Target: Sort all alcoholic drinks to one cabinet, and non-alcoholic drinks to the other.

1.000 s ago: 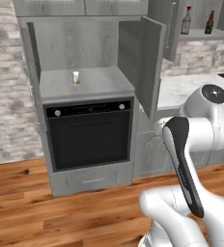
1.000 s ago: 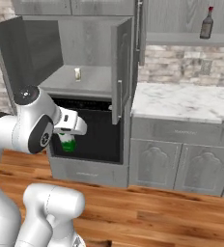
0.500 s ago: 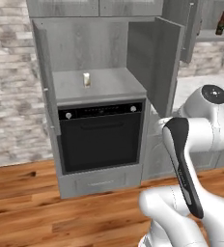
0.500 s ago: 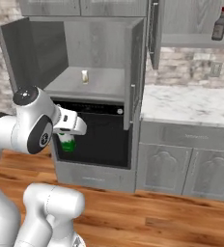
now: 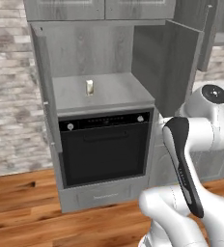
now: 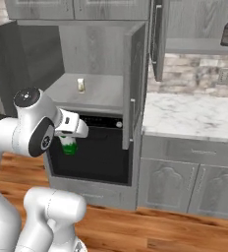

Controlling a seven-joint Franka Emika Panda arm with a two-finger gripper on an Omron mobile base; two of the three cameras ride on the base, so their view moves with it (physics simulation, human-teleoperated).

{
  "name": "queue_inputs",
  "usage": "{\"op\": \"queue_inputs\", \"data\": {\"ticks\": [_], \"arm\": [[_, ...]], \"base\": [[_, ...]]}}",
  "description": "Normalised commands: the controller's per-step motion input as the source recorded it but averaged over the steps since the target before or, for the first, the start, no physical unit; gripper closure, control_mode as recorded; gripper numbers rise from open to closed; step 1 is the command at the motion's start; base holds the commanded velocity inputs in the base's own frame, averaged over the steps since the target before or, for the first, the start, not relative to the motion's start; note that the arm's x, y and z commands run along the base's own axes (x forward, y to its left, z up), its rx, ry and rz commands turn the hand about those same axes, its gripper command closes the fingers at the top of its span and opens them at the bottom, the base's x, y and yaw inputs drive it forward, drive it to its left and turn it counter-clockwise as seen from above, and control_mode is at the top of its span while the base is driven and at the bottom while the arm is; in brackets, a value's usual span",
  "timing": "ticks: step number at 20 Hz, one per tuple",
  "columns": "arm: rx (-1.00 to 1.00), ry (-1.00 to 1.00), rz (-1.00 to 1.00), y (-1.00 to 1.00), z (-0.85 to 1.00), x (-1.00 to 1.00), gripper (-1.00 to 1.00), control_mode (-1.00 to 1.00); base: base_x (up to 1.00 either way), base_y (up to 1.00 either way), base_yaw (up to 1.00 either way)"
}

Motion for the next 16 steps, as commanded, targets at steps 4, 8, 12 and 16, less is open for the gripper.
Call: {"op": "queue_inputs", "data": {"ticks": [4, 8, 12, 16], "arm": [[0.0, 0.0, 0.0, 0.0, 0.0, 0.0, 1.0, 1.0], [0.0, 0.0, 0.0, 0.0, 0.0, 0.0, 1.0, 1.0], [0.0, 0.0, 0.0, 0.0, 0.0, 0.0, 1.0, 1.0], [0.0, 0.0, 0.0, 0.0, 0.0, 0.0, 1.0, 1.0]], "base": [[0.42, 0.35, 0.0], [0.34, 0.37, 0.0], [0.37, 0.35, 0.0], [0.43, 0.27, 0.0]]}}
